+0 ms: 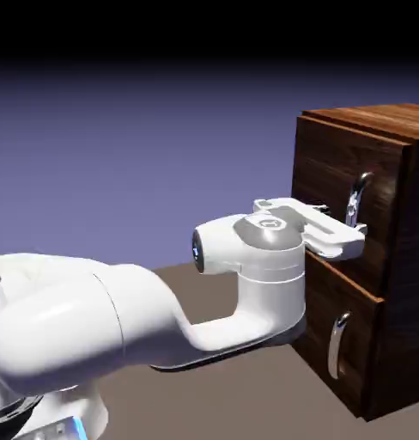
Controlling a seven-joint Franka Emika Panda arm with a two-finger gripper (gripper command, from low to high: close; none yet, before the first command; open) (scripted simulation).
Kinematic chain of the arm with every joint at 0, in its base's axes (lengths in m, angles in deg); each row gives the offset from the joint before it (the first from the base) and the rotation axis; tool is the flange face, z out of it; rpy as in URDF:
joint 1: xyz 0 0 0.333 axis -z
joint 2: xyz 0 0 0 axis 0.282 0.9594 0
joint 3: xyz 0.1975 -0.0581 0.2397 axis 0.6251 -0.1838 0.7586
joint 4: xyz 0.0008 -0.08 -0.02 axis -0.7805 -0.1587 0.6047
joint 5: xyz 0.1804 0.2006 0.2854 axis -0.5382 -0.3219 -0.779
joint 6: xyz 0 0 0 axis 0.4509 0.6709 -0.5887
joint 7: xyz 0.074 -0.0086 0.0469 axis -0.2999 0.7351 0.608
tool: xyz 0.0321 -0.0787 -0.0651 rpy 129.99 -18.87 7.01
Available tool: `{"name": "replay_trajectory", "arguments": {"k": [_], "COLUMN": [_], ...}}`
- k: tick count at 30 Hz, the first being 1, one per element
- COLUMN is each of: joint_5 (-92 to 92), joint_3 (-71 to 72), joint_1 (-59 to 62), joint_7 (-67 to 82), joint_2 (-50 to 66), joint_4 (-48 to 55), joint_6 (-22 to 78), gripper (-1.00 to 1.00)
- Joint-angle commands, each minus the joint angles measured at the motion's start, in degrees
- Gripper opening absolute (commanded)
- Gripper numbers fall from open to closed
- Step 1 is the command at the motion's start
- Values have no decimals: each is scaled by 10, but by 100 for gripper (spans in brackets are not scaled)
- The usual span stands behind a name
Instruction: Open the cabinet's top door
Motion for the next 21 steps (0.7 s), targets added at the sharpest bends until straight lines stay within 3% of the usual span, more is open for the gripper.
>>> {"name": "replay_trajectory", "arguments": {"k": [1, 14, 21], "joint_5": [0, -61, -17], "joint_3": [0, 178, 276], "joint_1": [0, 237, 330], "joint_7": [0, -145, -315], "joint_2": [0, 97, 203], "joint_4": [0, -229, -224], "joint_6": [0, 215, 187], "gripper": [-100, -100, -100]}}
